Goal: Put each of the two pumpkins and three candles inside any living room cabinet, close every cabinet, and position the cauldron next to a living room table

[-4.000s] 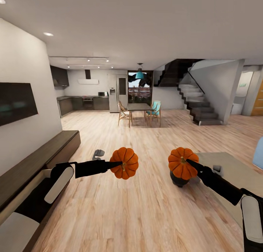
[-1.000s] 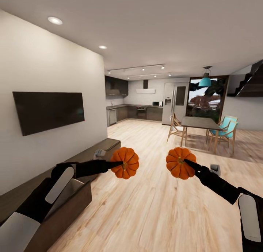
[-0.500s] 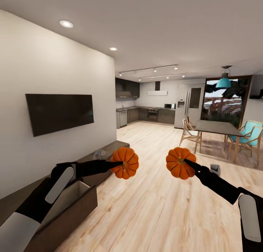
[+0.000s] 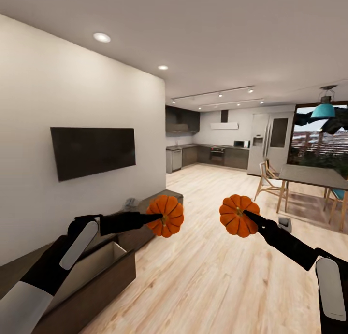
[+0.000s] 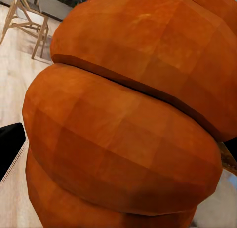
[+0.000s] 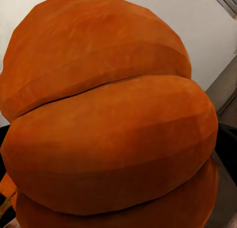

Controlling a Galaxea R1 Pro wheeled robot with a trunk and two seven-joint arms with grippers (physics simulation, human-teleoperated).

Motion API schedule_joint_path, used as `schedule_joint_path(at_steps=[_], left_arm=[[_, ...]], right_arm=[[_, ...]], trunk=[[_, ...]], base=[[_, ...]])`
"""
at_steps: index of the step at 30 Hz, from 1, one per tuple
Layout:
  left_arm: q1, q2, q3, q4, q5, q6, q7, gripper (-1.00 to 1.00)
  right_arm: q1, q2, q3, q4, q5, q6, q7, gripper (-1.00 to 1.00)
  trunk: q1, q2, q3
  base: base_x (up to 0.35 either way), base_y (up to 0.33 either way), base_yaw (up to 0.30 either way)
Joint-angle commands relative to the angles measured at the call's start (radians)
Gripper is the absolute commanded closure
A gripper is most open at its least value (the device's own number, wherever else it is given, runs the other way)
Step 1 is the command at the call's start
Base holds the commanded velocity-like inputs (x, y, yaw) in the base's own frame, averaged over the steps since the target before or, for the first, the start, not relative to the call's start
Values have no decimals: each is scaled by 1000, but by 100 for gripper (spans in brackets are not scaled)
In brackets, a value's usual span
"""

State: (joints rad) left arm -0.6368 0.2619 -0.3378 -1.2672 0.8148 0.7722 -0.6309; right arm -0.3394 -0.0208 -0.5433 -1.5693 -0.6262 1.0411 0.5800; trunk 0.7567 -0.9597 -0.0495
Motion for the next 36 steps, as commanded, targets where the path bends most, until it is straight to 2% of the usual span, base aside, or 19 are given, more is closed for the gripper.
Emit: schedule_joint_path(at_steps=[1,24,36], left_arm=[[-1,0,-1,0,6,6,2,100],[-1,-1,-1,2,6,6,3,100],[-1,-1,-1,0,6,6,3,100]], right_arm=[[-1,0,-2,0,3,6,11,100],[-1,-1,-1,0,3,6,12,100],[-1,-1,-1,0,3,6,11,100]], trunk=[[0,-1,0],[0,-1,26],[0,-1,40]], base=[[99,-103,209],[20,-19,209],[214,-132,209]])
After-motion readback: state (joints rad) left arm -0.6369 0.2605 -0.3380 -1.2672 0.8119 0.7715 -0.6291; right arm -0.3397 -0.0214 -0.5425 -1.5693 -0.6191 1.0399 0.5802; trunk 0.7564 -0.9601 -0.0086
